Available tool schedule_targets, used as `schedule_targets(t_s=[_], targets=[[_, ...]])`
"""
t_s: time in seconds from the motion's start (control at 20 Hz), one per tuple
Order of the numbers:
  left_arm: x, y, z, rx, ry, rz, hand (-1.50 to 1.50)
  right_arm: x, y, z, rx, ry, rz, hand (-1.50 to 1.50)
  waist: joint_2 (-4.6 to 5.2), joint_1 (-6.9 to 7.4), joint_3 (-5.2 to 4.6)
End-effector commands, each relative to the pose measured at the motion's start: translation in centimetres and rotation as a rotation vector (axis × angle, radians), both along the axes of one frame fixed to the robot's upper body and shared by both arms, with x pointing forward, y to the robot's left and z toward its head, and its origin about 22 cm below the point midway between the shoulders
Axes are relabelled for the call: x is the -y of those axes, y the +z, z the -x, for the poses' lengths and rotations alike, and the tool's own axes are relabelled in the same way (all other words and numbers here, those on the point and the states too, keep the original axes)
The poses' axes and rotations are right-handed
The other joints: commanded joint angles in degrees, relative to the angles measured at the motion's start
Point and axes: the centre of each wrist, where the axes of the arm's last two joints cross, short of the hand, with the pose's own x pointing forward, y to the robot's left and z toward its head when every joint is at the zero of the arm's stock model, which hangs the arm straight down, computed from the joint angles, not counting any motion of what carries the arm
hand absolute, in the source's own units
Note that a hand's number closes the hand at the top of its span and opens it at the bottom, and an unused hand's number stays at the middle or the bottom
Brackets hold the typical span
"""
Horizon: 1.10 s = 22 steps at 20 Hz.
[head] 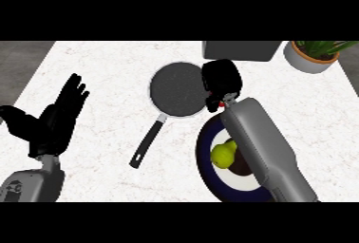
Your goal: Pick the tomato from the plate and place it in the pan
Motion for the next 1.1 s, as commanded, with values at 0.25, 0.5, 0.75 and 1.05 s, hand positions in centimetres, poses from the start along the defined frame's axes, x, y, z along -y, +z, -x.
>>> schedule_targets(t_s=[0.25,0.5,0.75,1.05], targets=[[3.2,1.1,-1.1,0.036,-0.136,-0.007,0.00,-5.5,10.1,-0.7,0.399,-0.480,0.006,1.50,1.79,7.49,-0.07],[4.7,1.7,-2.0,0.053,-0.176,-0.004,0.00,-7.8,13.3,-0.9,0.488,-0.713,-0.043,1.50,3.17,9.34,-0.05],[4.6,1.2,-2.2,0.038,-0.169,-0.017,0.00,-9.1,14.2,-1.1,0.540,-0.838,-0.072,1.50,3.10,8.50,-0.02],[4.4,1.1,-2.7,0.029,-0.128,-0.013,0.00,-9.0,12.1,-1.6,0.573,-0.867,-0.132,1.50,2.99,5.75,0.14]])
